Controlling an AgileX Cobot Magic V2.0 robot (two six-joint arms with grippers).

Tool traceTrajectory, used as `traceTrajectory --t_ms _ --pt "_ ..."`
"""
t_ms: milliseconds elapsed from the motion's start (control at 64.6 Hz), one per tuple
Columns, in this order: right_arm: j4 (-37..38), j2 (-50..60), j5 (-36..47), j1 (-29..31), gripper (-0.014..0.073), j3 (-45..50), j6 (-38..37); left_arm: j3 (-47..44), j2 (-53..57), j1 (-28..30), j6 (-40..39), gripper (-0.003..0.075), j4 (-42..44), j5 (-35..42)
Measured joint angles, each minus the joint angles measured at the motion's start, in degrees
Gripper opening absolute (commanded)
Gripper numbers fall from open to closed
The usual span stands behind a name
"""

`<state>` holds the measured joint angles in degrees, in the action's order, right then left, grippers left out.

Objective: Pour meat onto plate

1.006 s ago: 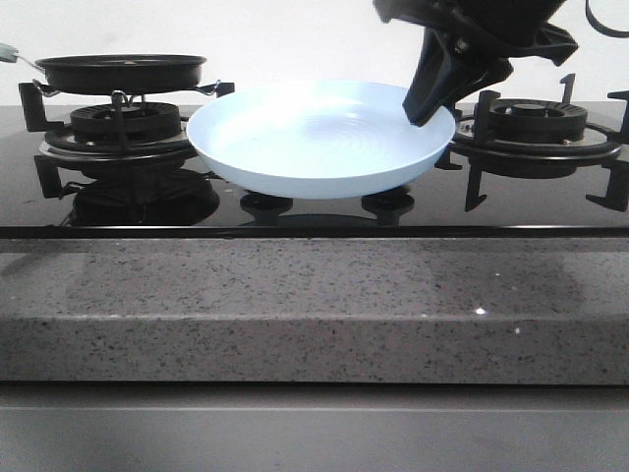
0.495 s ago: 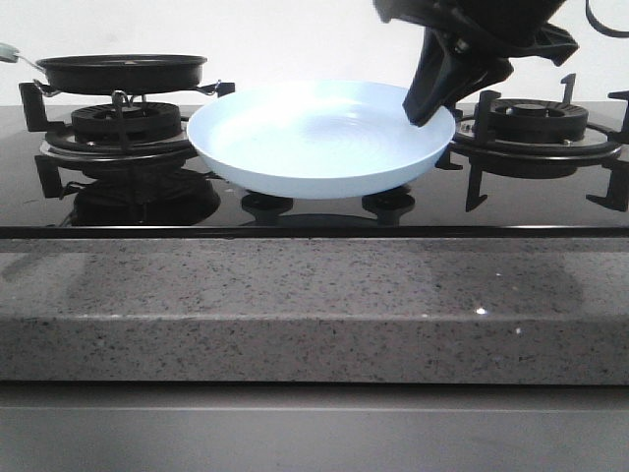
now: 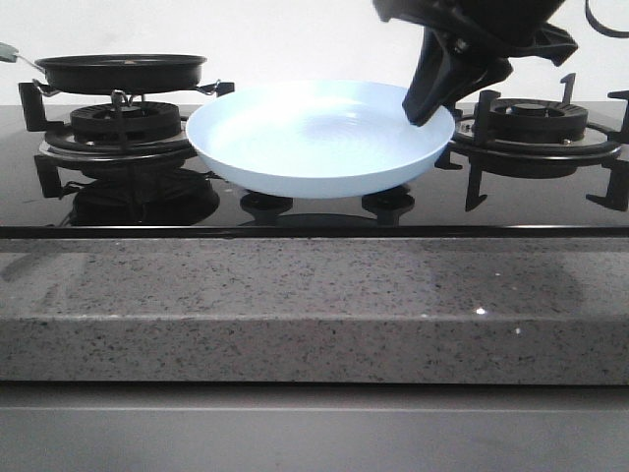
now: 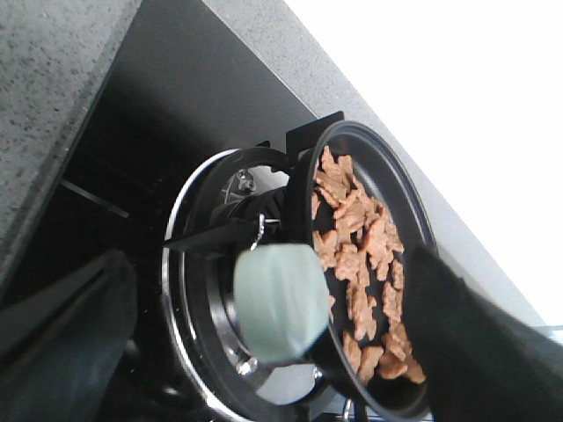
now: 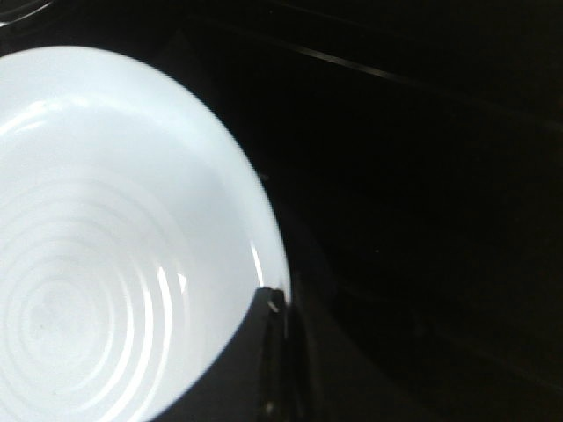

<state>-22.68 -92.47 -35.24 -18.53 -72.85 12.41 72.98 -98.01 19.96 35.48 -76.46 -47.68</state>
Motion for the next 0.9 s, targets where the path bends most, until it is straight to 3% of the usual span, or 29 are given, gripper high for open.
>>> traceTrajectory --t_ms 480,681,774,898 --pt "0.00 0.00 0.00 0.00 -0.0113 0.00 0.00 0.37 -4.83 -0.76 4.58 0.0599 -12.44 -0.52" --pt "0.00 0.00 0.00 0.00 -0.0113 0.00 0.00 0.49 -7.18 -0.76 4.96 0.0595 -13.44 -2.80" --pt "0.00 0.00 0.00 0.00 -0.0113 0.00 0.00 0.49 -7.72 -0.76 5.52 0.0559 -13.44 -3.70" --pt "0.00 0.00 0.00 0.00 -0.0113 0.00 0.00 0.49 -7.82 -0.76 6.14 0.0442 -13.97 -4.19"
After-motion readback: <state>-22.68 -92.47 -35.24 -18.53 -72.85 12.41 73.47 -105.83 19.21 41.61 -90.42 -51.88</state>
